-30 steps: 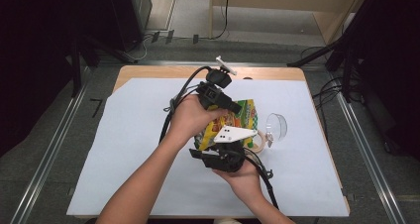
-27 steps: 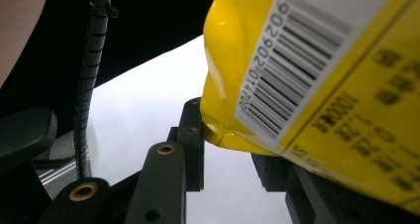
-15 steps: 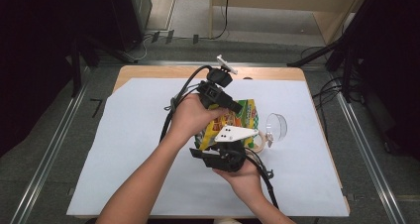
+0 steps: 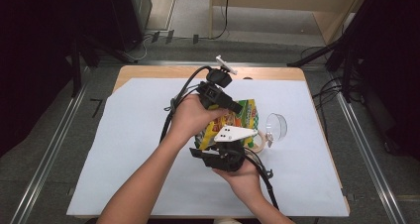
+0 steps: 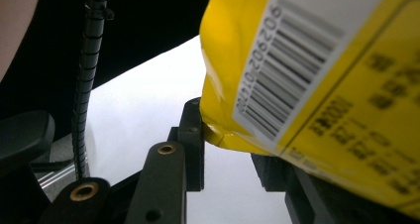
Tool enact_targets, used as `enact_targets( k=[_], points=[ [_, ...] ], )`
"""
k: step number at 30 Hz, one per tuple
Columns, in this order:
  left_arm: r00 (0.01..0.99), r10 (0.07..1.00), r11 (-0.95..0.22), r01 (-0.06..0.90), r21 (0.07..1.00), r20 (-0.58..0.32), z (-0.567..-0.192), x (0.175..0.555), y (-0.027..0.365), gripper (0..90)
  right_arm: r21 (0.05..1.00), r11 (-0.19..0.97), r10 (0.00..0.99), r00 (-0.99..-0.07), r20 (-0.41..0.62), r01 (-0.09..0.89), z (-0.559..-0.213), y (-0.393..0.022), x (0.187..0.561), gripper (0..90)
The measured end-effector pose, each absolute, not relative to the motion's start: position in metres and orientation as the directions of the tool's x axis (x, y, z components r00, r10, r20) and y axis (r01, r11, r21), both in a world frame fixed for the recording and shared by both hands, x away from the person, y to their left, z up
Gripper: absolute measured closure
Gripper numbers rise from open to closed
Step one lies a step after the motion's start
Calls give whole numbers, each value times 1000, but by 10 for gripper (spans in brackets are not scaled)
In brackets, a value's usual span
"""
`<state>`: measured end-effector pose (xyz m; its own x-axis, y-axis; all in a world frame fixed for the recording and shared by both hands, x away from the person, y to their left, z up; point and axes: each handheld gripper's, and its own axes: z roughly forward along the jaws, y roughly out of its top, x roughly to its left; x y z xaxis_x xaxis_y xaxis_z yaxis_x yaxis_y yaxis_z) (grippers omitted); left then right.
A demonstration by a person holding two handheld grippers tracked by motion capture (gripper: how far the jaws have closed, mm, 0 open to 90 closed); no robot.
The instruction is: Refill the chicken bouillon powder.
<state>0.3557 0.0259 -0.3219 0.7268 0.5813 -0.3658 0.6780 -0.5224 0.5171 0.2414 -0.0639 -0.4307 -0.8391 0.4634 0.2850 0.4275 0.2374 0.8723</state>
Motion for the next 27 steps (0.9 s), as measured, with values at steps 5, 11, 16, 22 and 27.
enact_targets(
  k=[5, 11, 16, 22, 27],
  points=[
    [731, 581, -524, 672, 524, -357, -319, 351, 25, 828, 866, 236, 465, -834, 297, 440, -432, -64, 242, 711],
    [734, 581, -522, 667, 532, -351, -316, 348, 25, 829, 867, 231, 461, -834, 302, 442, -432, -64, 243, 712],
    [739, 579, -529, 662, 531, -345, -314, 347, 25, 829, 858, 227, 465, -826, 319, 460, -433, -65, 245, 712],
    [737, 582, -525, 663, 533, -343, -313, 346, 24, 829, 862, 228, 464, -829, 313, 453, -433, -65, 245, 711],
    [742, 579, -529, 657, 537, -337, -312, 345, 22, 829, 866, 220, 474, -825, 308, 450, -433, -67, 246, 687]
  ],
)
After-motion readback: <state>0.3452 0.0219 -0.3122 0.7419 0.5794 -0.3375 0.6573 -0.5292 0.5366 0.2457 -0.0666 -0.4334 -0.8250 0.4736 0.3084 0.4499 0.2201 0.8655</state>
